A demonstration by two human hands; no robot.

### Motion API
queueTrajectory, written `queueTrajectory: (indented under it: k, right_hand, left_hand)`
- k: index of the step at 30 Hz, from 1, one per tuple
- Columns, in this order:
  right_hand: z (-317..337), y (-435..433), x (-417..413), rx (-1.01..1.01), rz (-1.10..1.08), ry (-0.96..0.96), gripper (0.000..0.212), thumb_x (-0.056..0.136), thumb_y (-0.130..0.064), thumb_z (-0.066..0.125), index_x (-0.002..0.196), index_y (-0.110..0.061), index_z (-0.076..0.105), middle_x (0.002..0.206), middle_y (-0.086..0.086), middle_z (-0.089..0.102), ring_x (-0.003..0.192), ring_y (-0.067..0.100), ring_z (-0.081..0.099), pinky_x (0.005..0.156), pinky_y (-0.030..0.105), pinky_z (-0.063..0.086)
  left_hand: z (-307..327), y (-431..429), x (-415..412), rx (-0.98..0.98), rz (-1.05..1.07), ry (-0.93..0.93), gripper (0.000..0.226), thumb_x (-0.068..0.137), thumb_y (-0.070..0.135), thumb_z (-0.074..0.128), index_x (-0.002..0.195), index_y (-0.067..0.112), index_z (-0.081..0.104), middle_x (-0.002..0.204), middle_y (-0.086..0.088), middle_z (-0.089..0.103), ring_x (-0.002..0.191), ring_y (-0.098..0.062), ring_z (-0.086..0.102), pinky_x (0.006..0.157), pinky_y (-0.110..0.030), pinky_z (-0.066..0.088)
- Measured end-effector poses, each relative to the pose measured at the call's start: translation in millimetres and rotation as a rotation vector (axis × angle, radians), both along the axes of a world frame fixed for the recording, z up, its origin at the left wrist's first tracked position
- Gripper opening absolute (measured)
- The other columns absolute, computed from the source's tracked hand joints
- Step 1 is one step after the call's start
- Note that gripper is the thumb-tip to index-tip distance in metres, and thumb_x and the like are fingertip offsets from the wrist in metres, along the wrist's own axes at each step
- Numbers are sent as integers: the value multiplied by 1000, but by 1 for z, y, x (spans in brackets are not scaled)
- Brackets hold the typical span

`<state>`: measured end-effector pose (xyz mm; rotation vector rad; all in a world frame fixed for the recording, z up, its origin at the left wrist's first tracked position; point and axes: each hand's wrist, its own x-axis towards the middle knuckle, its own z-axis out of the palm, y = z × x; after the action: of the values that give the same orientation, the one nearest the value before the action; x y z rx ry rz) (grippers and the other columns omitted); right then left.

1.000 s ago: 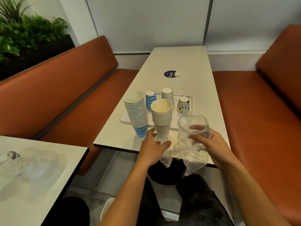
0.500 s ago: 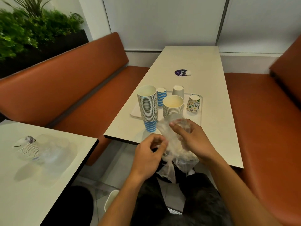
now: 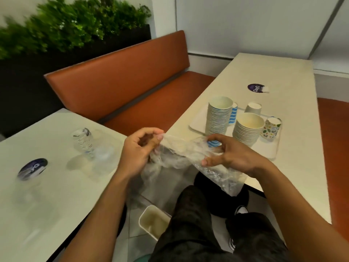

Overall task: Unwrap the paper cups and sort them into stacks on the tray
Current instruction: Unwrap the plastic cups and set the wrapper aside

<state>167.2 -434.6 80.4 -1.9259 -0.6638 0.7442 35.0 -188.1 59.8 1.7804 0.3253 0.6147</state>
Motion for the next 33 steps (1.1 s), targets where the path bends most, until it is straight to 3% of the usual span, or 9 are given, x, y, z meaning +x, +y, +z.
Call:
queueTrajectory:
  k: [5,9,14,17,20,25,28,31,33]
  right_hand:
    - [0,29,-4,5,136,15,58,76,-14,90,124,-30,62,73,-9,73,61,-1,62,56,9,43]
    - [-3,59,-12,157,32,-60,57,77,-4,88,123,-23,60,91,1,81,90,12,76,75,14,52]
    - [-11,97,-21,243,-88,-212,47,80,-4,87,110,-28,61,91,-5,81,74,3,72,67,19,54]
    - [-15,121,-31,237,8,-301,44,80,-6,88,108,-30,64,94,-5,79,69,-4,69,63,19,55]
    - [-16,144,-42,145,254,-419,45,81,-13,88,115,-32,65,95,-12,73,72,-7,65,64,13,48]
    - [-23,176,-55,158,335,-250,56,78,-51,83,128,-36,62,92,-8,76,84,11,73,76,33,62]
    - [-32,193,-57,127,315,-265,52,82,-69,67,110,-25,75,84,-5,75,76,10,70,71,33,58]
    - [-40,206,-64,165,378,-227,66,92,-60,62,80,5,67,68,22,54,57,18,46,57,25,40]
    - [-42,214,-69,182,377,-188,57,94,-54,64,78,1,70,70,23,58,59,21,49,60,24,42]
  left_hand:
    - [24,56,-29,167,126,11,15,94,13,73,105,23,77,100,4,77,94,-11,70,85,-25,56]
    - [28,67,-62,164,328,-8,14,100,24,67,111,24,75,106,10,75,102,-9,69,86,-19,56]
    - [10,36,-81,-129,272,155,42,93,52,59,91,15,79,83,-6,76,78,-17,72,76,-33,59]
    - [-5,33,-73,-306,169,263,68,82,72,50,109,16,76,101,-2,80,95,-19,76,84,-33,61]
    - [-13,49,-65,-631,168,152,79,78,74,56,127,12,68,117,-6,77,110,-25,74,95,-43,57]
    - [-21,85,-71,-866,338,-168,48,94,25,70,134,0,64,118,-12,73,108,-23,72,83,-34,60]
    - [-21,108,-86,-899,426,-278,35,96,18,70,128,4,68,116,-11,75,107,-23,72,87,-36,60]
    - [-16,130,-100,-871,493,-331,17,96,17,70,111,9,73,102,-7,77,96,-19,74,80,-32,59]
    - [-13,142,-110,-867,522,-364,17,98,20,68,111,11,72,101,-6,77,91,-17,73,77,-30,58]
